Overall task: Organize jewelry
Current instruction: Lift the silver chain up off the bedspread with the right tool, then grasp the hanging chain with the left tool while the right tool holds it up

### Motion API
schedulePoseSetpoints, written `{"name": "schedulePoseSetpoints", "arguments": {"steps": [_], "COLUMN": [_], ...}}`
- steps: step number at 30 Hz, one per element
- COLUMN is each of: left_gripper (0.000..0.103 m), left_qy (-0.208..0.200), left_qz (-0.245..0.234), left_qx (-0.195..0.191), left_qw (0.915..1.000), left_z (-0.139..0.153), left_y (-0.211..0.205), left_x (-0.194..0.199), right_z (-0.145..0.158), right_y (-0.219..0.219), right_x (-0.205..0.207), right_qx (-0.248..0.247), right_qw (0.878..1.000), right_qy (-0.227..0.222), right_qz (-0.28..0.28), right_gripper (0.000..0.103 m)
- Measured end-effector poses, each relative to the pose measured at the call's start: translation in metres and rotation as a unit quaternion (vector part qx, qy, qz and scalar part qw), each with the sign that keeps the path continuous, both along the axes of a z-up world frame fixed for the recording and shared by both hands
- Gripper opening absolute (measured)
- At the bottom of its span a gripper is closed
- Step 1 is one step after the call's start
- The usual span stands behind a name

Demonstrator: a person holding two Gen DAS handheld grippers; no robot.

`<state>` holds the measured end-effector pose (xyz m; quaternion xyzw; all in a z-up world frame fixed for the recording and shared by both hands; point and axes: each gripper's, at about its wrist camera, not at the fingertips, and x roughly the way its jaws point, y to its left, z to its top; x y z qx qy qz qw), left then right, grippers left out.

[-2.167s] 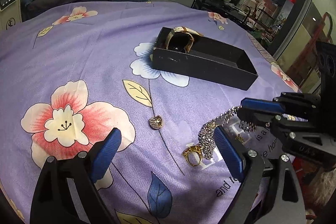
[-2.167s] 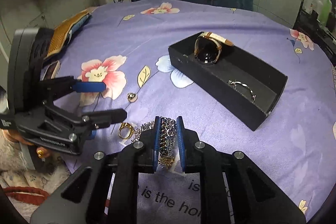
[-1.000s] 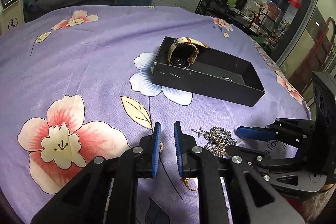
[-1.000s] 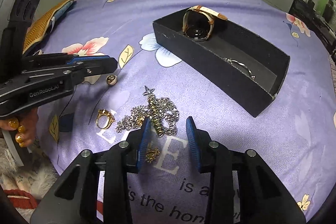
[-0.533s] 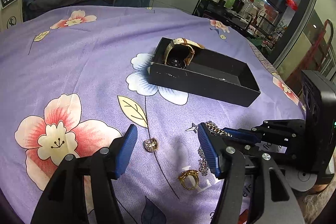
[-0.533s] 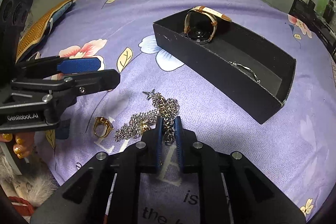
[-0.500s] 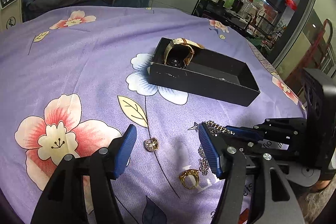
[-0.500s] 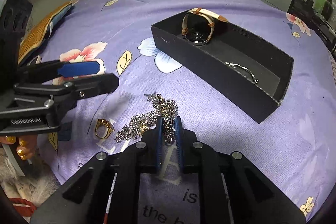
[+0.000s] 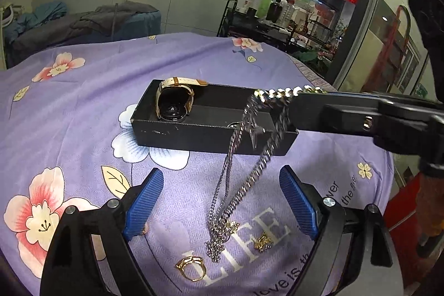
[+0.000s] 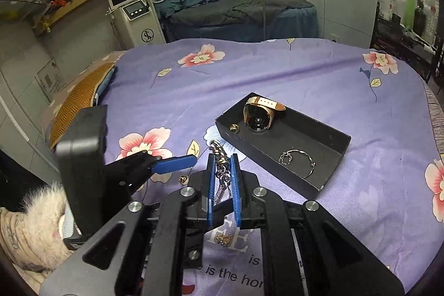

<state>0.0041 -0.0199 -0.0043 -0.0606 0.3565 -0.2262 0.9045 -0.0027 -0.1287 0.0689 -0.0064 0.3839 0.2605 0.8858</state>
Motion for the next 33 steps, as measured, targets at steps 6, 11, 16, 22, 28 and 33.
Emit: {"name": "schedulePoseSetpoints", "arguments": {"steps": [6, 11, 16, 22, 28, 33], "left_gripper": [0.004, 0.003, 0.003, 0.003, 0.003, 0.003], "left_qy": [0.014, -0.003, -0.036, -0.085, -0.122, -0.133], "left_qz": [-0.028, -0.016, -0.008, -0.006, -0.012, -0.024], "left_qx": [0.009, 0.000, -0.008, -0.009, -0.005, 0.010], "left_qw": [0.9995, 0.9999, 0.9993, 0.9963, 0.9924, 0.9908], "left_z": [0.004, 0.021, 0.054, 0.096, 0.131, 0.143], "left_y": [-0.017, -0.012, -0.006, -0.006, -0.014, -0.020], "left_x": [0.015, 0.018, 0.021, 0.028, 0.036, 0.044], "right_z": [0.000, 0.013, 0.040, 0.074, 0.100, 0.112], "right_y": [-0.004, -0.011, -0.013, -0.017, -0.024, -0.029], "right_x": [-0.002, -0.004, -0.006, -0.004, 0.002, 0.010], "right_qx": [-0.006, 0.009, 0.022, 0.033, 0.045, 0.047], "right_qw": [1.000, 1.000, 0.999, 0.996, 0.993, 0.991], "right_qy": [0.002, -0.014, -0.047, -0.083, -0.106, -0.117], "right_qz": [-0.010, -0.012, -0.008, -0.013, -0.022, -0.032], "right_gripper": [0.010, 0.010, 0.010, 0.010, 0.010, 0.010]}}
